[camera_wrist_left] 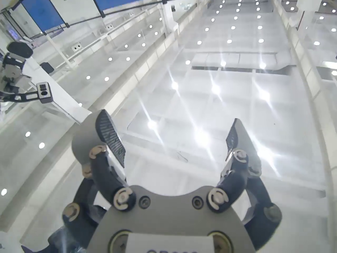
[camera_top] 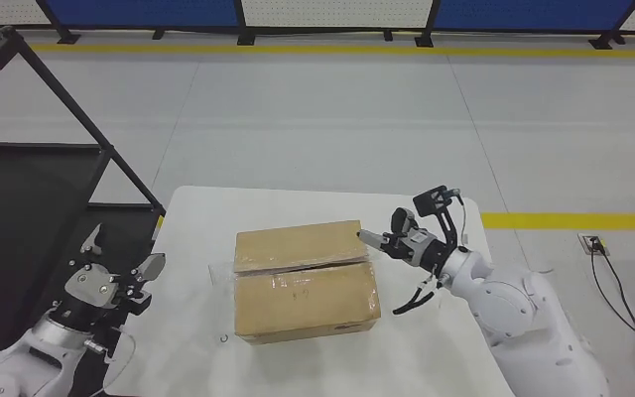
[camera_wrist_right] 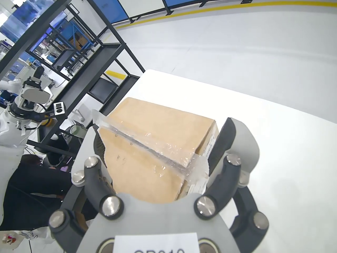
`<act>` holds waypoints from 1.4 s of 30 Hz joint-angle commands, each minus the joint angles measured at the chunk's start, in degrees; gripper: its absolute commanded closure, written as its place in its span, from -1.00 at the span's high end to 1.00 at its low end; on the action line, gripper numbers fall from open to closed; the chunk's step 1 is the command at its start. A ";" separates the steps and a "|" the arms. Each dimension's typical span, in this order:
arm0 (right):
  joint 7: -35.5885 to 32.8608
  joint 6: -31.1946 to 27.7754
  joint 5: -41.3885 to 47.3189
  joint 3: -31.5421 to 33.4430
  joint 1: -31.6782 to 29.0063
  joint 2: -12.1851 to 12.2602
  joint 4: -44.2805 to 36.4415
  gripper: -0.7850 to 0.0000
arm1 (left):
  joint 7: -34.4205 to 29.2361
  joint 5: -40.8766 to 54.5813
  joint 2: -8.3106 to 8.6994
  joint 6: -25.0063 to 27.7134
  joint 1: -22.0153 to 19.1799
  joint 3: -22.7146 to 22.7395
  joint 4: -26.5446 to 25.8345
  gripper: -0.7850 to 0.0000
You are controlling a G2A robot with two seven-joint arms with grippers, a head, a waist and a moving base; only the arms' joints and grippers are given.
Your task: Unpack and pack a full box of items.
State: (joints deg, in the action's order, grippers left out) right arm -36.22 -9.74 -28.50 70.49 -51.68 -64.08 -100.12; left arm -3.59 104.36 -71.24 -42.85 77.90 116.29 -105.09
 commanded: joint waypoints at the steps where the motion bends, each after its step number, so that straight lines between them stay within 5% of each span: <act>1: -3.16 0.60 2.53 -1.36 1.05 -0.20 1.76 1.00 | -0.20 -0.02 0.00 0.01 0.00 0.00 0.00 1.00; 6: -14.21 2.34 11.26 -5.43 7.94 -1.15 8.72 1.00 | -4.65 -11.51 0.38 4.58 1.11 0.15 -3.01 1.00; 13: -18.93 0.76 22.12 -7.54 14.08 -2.31 19.09 1.00 | -20.26 -49.48 1.40 26.15 5.32 -3.35 -4.06 1.00; 16: -19.77 0.81 24.39 -8.18 15.35 -2.61 22.05 1.00 | -21.20 -64.22 1.67 38.42 5.80 -5.07 -2.50 1.00; 22: -23.89 -0.27 28.88 -9.56 16.92 -3.04 26.07 1.00 | -19.82 -72.48 1.56 49.10 5.26 -7.46 -0.40 1.00; 26: -25.15 0.91 28.68 -10.31 17.48 -3.09 27.64 1.00 | -19.76 -74.75 1.56 53.17 4.62 -8.11 1.12 1.00; 42: -23.89 -0.79 32.14 -16.08 20.77 -5.20 32.45 1.00 | -21.04 -71.24 1.74 54.49 4.98 -6.61 1.95 1.00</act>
State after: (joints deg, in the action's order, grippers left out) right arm -60.29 -10.53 3.38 55.00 -31.32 -69.05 -68.08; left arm -24.46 32.89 -69.48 11.32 82.68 109.66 -103.04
